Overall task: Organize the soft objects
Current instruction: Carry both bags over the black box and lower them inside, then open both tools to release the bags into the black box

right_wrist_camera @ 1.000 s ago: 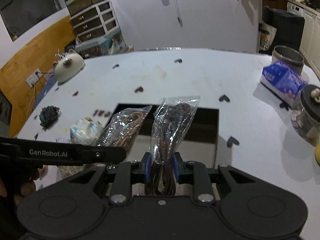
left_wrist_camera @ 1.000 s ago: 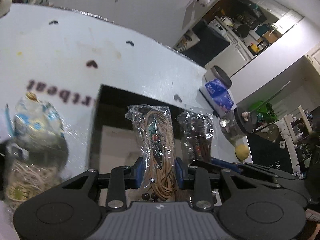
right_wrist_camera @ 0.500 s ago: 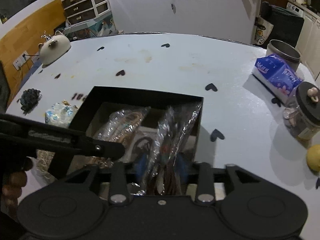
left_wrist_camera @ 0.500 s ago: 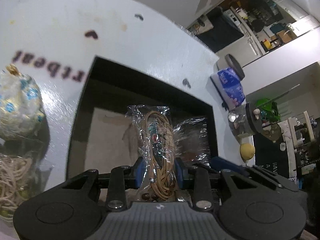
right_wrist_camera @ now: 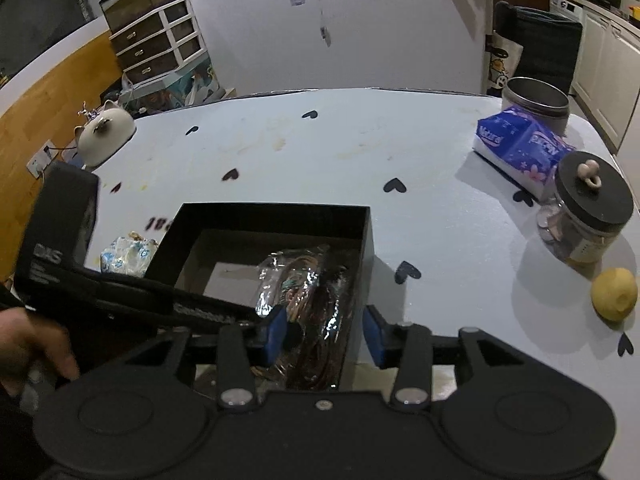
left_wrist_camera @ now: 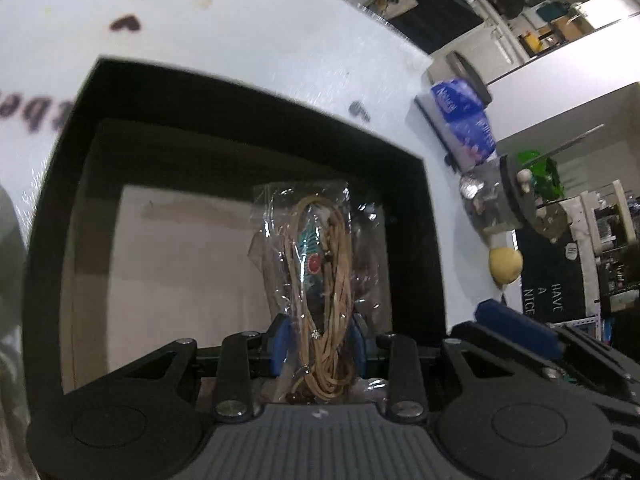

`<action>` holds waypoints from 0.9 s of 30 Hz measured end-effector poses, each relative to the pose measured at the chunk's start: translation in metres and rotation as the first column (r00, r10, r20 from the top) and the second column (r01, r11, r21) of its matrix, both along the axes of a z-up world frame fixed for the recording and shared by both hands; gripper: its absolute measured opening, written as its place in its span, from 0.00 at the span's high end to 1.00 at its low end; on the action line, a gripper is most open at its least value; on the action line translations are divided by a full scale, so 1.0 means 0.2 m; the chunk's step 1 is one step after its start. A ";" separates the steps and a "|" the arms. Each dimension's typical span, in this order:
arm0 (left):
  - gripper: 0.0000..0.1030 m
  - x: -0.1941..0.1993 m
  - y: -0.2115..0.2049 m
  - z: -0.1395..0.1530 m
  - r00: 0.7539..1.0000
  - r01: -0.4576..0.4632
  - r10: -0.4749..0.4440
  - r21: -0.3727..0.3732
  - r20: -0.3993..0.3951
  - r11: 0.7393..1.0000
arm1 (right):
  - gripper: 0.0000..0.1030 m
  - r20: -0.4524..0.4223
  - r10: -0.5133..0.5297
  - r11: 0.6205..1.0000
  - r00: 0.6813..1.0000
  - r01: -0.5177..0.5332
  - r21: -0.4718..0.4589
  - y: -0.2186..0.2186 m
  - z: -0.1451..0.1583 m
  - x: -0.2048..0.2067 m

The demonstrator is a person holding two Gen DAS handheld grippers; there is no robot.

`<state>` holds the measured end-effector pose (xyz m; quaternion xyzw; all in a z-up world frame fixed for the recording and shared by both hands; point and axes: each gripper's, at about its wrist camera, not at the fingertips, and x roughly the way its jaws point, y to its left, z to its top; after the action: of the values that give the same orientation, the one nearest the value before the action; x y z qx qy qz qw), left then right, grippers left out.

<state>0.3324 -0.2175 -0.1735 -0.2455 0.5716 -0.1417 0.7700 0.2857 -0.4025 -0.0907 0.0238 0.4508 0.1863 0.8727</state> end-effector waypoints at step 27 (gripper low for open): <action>0.26 -0.13 0.01 0.18 0.987 0.002 -0.019 0.103 0.159 0.995 | 0.61 0.007 -0.086 0.994 0.996 0.086 0.066 -0.09 0.06 -0.11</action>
<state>0.3062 -0.2150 -0.1379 -0.1905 0.5160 -0.1353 0.8241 0.2638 -0.4215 -0.0795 0.0709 0.4388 0.1633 0.8808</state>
